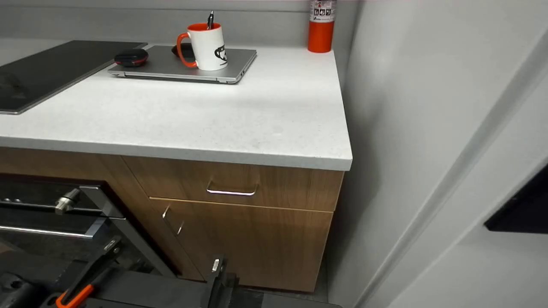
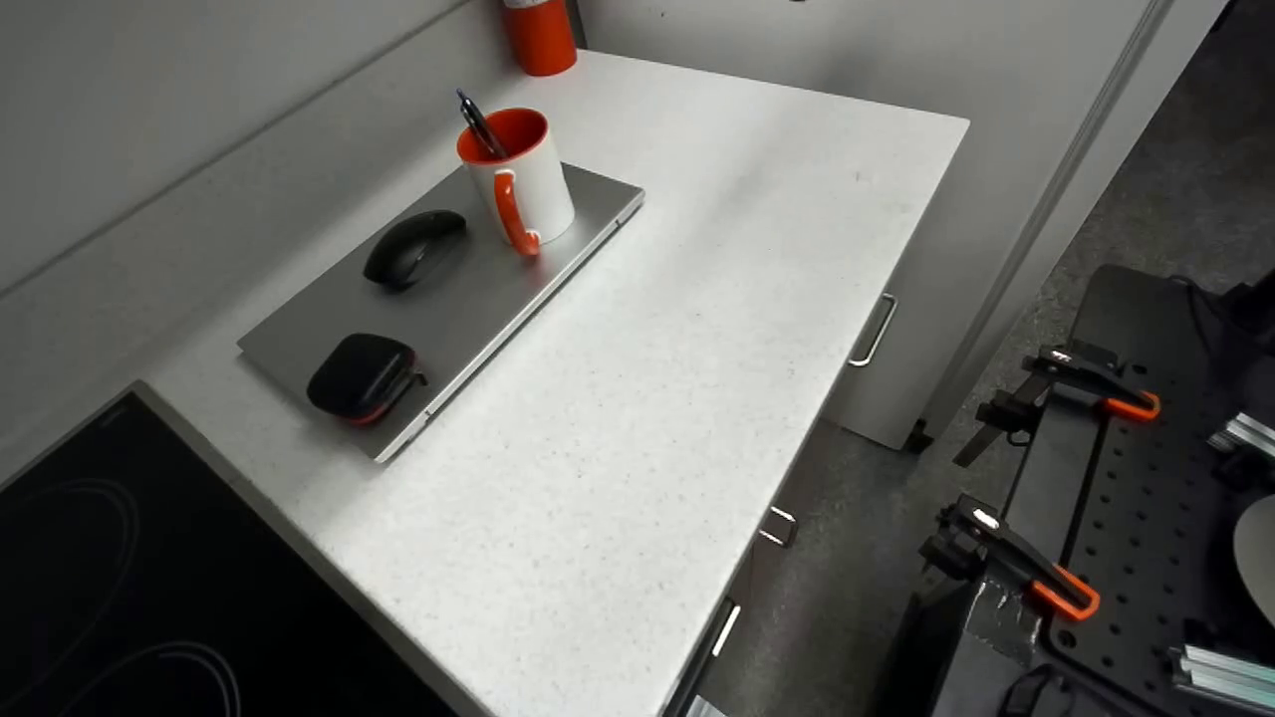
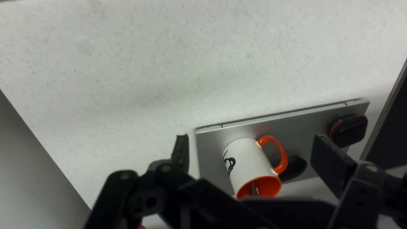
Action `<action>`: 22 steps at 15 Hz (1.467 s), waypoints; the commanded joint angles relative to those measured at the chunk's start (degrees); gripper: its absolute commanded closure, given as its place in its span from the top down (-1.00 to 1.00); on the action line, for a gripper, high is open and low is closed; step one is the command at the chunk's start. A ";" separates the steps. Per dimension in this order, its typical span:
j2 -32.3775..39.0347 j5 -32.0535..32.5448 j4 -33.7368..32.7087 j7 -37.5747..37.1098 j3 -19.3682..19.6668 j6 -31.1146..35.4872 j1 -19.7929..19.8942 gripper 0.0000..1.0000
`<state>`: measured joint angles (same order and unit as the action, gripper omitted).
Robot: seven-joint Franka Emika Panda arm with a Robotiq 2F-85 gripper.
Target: Take the pen from the white and orange cup and put it on the table
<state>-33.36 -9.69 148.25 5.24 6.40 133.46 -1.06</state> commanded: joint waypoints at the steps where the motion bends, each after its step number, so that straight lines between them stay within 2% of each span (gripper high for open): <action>1: 12.19 -4.71 -4.60 -2.02 -1.35 13.05 -2.35 1.00; 4: 20.13 -4.66 -9.17 -4.33 -3.07 18.73 -2.63 1.00; 6: 23.19 -4.26 -12.01 -5.65 -3.77 18.07 -2.30 1.00; 7: 19.17 -3.31 -7.83 -4.24 -3.77 17.87 -1.78 1.00; 10: 22.75 -3.29 -10.90 -4.79 -4.26 17.86 -1.64 1.00; 20: 22.95 -3.29 -11.37 -4.82 -4.27 17.86 -1.62 1.00; 22: 25.46 -4.25 -12.86 -4.61 -4.37 21.27 -2.03 1.00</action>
<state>-10.31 -13.00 136.98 0.55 2.71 151.73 -3.27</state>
